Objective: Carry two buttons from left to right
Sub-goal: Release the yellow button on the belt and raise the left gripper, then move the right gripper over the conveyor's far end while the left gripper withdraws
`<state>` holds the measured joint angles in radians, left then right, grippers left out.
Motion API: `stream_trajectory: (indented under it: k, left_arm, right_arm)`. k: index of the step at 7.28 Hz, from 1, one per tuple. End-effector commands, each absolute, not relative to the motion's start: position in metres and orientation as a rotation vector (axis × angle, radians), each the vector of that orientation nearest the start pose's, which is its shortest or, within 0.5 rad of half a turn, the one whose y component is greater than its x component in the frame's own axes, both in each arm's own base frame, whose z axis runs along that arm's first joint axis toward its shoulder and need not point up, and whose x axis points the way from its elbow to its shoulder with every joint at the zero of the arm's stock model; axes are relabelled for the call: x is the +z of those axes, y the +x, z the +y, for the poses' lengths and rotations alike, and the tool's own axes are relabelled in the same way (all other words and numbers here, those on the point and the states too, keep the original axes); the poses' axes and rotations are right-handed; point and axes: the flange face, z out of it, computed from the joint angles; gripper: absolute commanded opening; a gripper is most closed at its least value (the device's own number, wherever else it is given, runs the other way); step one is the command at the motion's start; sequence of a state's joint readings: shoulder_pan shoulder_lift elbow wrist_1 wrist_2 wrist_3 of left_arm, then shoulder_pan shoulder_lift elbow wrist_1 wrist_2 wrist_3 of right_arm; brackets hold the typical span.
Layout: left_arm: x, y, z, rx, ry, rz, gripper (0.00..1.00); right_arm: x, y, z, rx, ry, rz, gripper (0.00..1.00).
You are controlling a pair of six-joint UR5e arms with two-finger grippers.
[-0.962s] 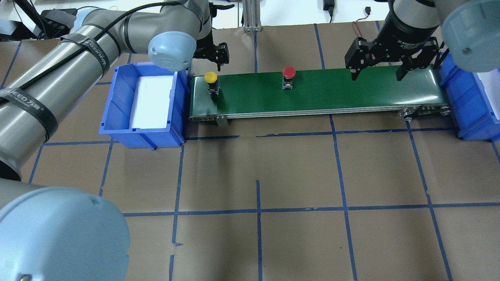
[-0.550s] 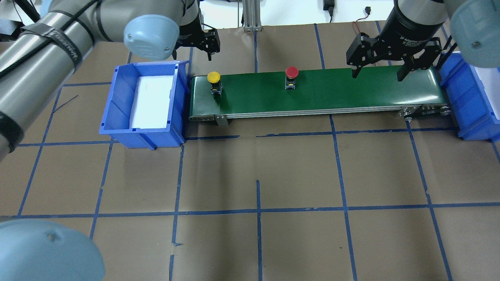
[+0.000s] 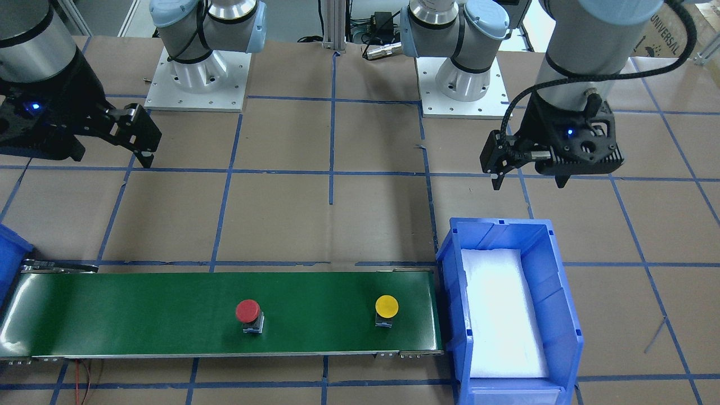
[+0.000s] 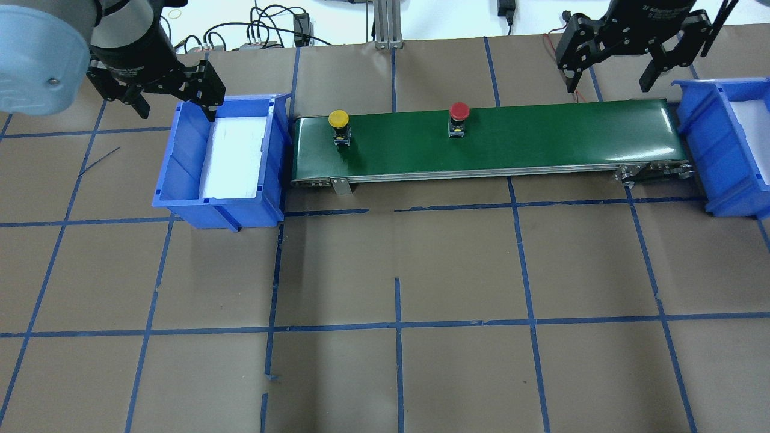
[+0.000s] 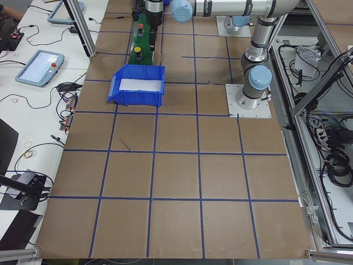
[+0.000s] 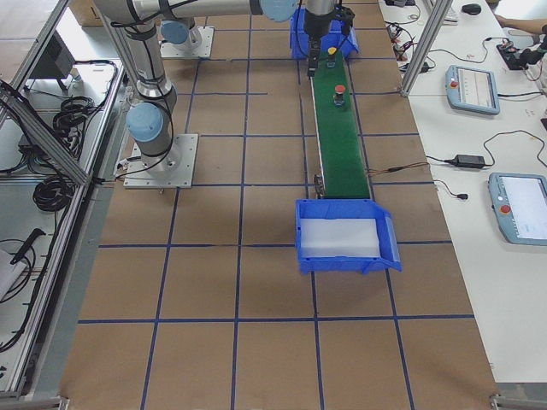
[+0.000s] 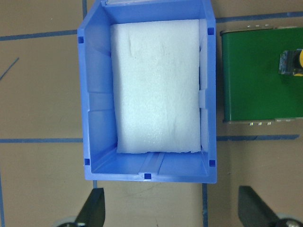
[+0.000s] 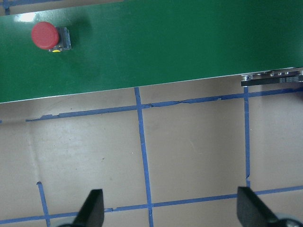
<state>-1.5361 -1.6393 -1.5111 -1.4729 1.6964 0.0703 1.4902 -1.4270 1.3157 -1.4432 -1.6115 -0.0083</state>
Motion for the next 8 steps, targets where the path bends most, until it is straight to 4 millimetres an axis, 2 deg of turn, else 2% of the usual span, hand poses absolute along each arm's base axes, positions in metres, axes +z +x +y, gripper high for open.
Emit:
stream_trajectory:
  k: [1, 2, 3, 5, 6, 7, 8]
  left_arm:
    - [0.515, -0.1, -0.512, -0.093, 0.046, 3.009, 1.0]
    - [0.519, -0.1, -0.51, -0.095, 0.046, 3.01, 1.0]
    - [0.519, -0.1, -0.51, -0.095, 0.046, 3.01, 1.0]
    - [0.519, -0.099, -0.51, -0.095, 0.044, 3.012, 1.0]
    - [0.519, -0.099, -0.51, -0.095, 0.044, 3.012, 1.0]
    - [0.519, -0.099, -0.51, -0.095, 0.044, 3.012, 1.0]
    - [0.519, -0.1, -0.51, -0.095, 0.047, 3.013, 1.0]
  right_arm:
    - [0.541, 0.022, -0.577, 0.019, 0.152, 3.166, 1.0]
    - [0.541, -0.012, -0.567, 0.117, 0.071, 3.169, 0.99]
    - [0.544, -0.039, -0.561, 0.127, 0.063, 3.163, 0.98]
    - [0.532, -0.058, -0.564, 0.176, -0.202, 3.178, 0.98]
    - [0.519, -0.067, -0.578, 0.151, -0.284, 3.175, 0.98]
    - [0.488, -0.075, -0.602, 0.186, -0.443, 3.137, 0.93]
    - [0.459, -0.081, -0.621, 0.202, -0.536, 3.112, 0.92]
